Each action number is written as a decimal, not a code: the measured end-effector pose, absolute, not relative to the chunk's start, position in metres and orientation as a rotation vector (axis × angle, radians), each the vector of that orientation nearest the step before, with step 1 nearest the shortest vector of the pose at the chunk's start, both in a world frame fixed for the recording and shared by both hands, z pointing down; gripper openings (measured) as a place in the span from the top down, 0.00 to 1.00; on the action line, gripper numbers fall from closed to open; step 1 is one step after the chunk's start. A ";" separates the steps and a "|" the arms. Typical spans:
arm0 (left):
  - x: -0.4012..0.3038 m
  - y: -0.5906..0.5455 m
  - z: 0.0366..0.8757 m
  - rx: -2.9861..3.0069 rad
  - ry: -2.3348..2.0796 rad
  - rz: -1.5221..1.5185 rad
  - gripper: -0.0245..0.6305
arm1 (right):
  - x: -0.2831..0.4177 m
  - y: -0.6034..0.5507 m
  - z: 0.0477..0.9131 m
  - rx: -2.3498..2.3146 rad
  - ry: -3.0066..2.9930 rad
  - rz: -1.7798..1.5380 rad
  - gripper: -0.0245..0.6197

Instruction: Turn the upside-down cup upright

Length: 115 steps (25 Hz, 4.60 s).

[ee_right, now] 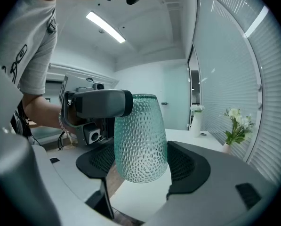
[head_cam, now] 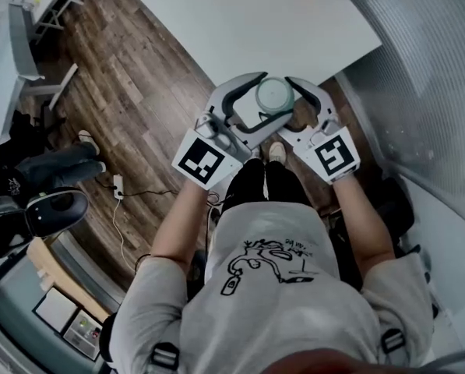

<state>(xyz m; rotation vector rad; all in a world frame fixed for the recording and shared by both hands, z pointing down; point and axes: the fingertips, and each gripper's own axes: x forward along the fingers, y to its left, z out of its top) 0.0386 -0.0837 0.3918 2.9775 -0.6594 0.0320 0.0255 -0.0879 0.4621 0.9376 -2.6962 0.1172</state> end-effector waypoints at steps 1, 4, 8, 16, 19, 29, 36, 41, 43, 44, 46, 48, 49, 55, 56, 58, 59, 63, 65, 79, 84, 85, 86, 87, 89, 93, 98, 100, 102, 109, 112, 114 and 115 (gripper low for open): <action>0.038 -0.083 0.397 2.982 -0.657 0.037 0.53 | 0.025 -0.088 0.467 0.937 -2.690 0.118 0.40; 0.038 -0.090 0.414 2.985 -0.645 0.058 0.53 | 0.025 -0.094 0.485 0.931 -2.667 0.133 0.40; 0.037 -0.098 0.438 2.992 -0.636 0.098 0.53 | 0.022 -0.102 0.510 0.919 -2.642 0.176 0.40; 0.040 -0.100 0.488 3.021 -0.631 0.185 0.53 | 0.021 -0.103 0.563 0.894 -2.586 0.236 0.40; 0.039 -0.114 0.502 3.020 -0.632 0.197 0.53 | 0.019 -0.117 0.578 0.882 -2.564 0.258 0.40; 0.030 -0.132 0.556 3.011 -0.632 0.218 0.53 | 0.010 -0.133 0.633 0.855 -2.492 0.305 0.40; 0.033 -0.129 0.576 3.007 -0.644 0.247 0.53 | 0.013 -0.130 0.654 0.836 -2.473 0.310 0.40; 0.034 -0.129 0.584 3.008 -0.652 0.252 0.53 | 0.012 -0.131 0.660 0.852 -2.477 0.322 0.40; 0.034 -0.128 0.587 3.010 -0.650 0.255 0.53 | 0.013 -0.130 0.663 0.845 -2.473 0.319 0.40; 0.035 -0.128 0.589 3.015 -0.649 0.260 0.53 | 0.013 -0.130 0.665 0.840 -2.472 0.315 0.40; 0.035 -0.126 0.592 3.019 -0.651 0.268 0.53 | 0.013 -0.129 0.668 0.831 -2.468 0.309 0.40; 0.035 -0.125 0.594 3.015 -0.654 0.268 0.53 | 0.014 -0.127 0.671 0.814 -2.462 0.305 0.40; 0.035 -0.125 0.594 3.013 -0.655 0.267 0.53 | 0.014 -0.126 0.671 0.814 -2.462 0.307 0.40; 0.035 -0.124 0.599 3.014 -0.668 0.265 0.53 | 0.014 -0.125 0.677 0.807 -2.454 0.310 0.41; 0.035 -0.124 0.601 3.015 -0.669 0.266 0.53 | 0.014 -0.125 0.678 0.810 -2.454 0.313 0.41; 0.036 -0.123 0.603 3.011 -0.670 0.270 0.53 | 0.014 -0.124 0.680 0.813 -2.452 0.318 0.41; 0.036 -0.122 0.604 3.009 -0.671 0.273 0.53 | 0.015 -0.123 0.682 0.804 -2.447 0.315 0.41; 0.037 -0.122 0.611 3.010 -0.671 0.277 0.53 | 0.016 -0.123 0.690 0.792 -2.439 0.314 0.41; 0.037 -0.122 0.613 3.009 -0.668 0.283 0.53 | 0.016 -0.122 0.692 0.783 -2.433 0.314 0.41; 0.038 -0.123 0.616 3.013 -0.691 0.288 0.52 | 0.015 -0.124 0.694 0.777 -2.413 0.302 0.40; 0.036 -0.122 0.616 3.006 -0.712 0.298 0.49 | 0.015 -0.122 0.693 0.787 -2.403 0.313 0.40; 0.035 -0.123 0.616 3.009 -0.716 0.299 0.49 | 0.016 -0.122 0.693 0.781 -2.399 0.307 0.40; 0.034 -0.124 0.615 3.012 -0.722 0.300 0.48 | 0.017 -0.123 0.693 0.781 -2.398 0.302 0.40; 0.033 -0.124 0.614 3.013 -0.729 0.303 0.48 | 0.018 -0.123 0.692 0.787 -2.398 0.303 0.40; 0.028 -0.124 0.612 3.005 -0.753 0.301 0.47 | 0.021 -0.120 0.689 0.784 -2.394 0.301 0.40; 0.013 -0.122 0.604 2.962 -0.837 0.280 0.47 | 0.028 -0.111 0.678 0.781 -2.395 0.293 0.40; -0.003 -0.125 0.595 2.828 -0.941 0.191 0.47 | 0.038 -0.105 0.667 0.770 -2.391 0.304 0.40; -0.006 -0.126 0.589 2.787 -0.959 0.162 0.47 | 0.040 -0.106 0.657 0.798 -2.404 0.327 0.40; -0.007 -0.124 0.586 2.756 -0.958 0.144 0.47 | 0.043 -0.108 0.650 0.832 -2.418 0.350 0.40; -0.011 -0.108 0.559 2.677 -0.973 0.099 0.59 | 0.050 -0.106 0.607 0.957 -2.485 0.441 0.41; -0.014 -0.107 0.552 2.632 -1.024 0.115 0.70 | 0.052 -0.105 0.595 0.978 -2.493 0.456 0.43; -0.016 -0.108 0.540 2.615 -1.045 0.109 0.76 | 0.053 -0.108 0.579 1.001 -2.506 0.451 0.50; -0.017 -0.108 0.533 2.613 -1.054 0.101 0.77 | 0.053 -0.109 0.570 1.011 -2.514 0.439 0.52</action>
